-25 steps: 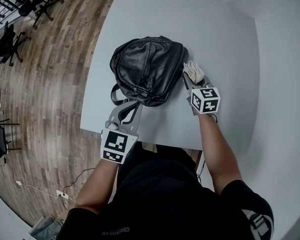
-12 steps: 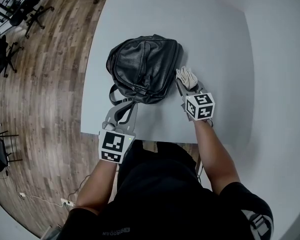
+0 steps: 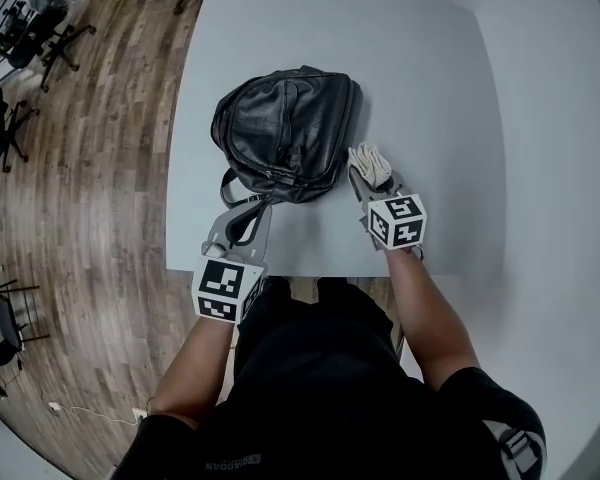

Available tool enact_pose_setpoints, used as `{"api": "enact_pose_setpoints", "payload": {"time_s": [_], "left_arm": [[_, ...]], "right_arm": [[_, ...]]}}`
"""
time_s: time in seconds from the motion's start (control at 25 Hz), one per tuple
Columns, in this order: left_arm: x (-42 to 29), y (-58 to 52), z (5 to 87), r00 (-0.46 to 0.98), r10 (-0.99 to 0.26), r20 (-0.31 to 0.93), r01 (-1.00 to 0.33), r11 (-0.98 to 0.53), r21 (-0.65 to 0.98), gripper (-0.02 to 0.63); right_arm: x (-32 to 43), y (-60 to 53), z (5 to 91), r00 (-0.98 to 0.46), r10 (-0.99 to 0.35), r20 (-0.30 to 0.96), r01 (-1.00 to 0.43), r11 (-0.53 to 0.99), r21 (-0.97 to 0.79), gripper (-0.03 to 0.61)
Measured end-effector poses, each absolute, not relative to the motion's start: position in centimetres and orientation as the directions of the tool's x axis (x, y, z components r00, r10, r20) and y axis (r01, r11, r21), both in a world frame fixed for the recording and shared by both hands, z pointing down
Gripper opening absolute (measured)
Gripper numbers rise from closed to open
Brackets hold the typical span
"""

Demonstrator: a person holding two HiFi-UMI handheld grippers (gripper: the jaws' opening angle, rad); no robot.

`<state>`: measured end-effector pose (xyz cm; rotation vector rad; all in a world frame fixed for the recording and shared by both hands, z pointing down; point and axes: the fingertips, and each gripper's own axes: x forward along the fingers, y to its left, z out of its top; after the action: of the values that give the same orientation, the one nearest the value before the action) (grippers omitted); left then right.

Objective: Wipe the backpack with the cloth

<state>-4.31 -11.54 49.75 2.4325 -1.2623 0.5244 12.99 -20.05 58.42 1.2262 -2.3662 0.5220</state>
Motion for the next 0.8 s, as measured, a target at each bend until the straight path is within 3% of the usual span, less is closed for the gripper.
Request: {"api": "enact_pose_setpoints", "payload": {"time_s": [0.8], "left_arm": [[-7.5,-10.7,49.7,0.627,-0.628,0.461,-0.749,-0.649,0.134,0.005]], "right_arm": [[10.5,-14.7,57.7,-0.438,-0.732,0.522,-0.890,0.436,-0.136,0.109]]}}
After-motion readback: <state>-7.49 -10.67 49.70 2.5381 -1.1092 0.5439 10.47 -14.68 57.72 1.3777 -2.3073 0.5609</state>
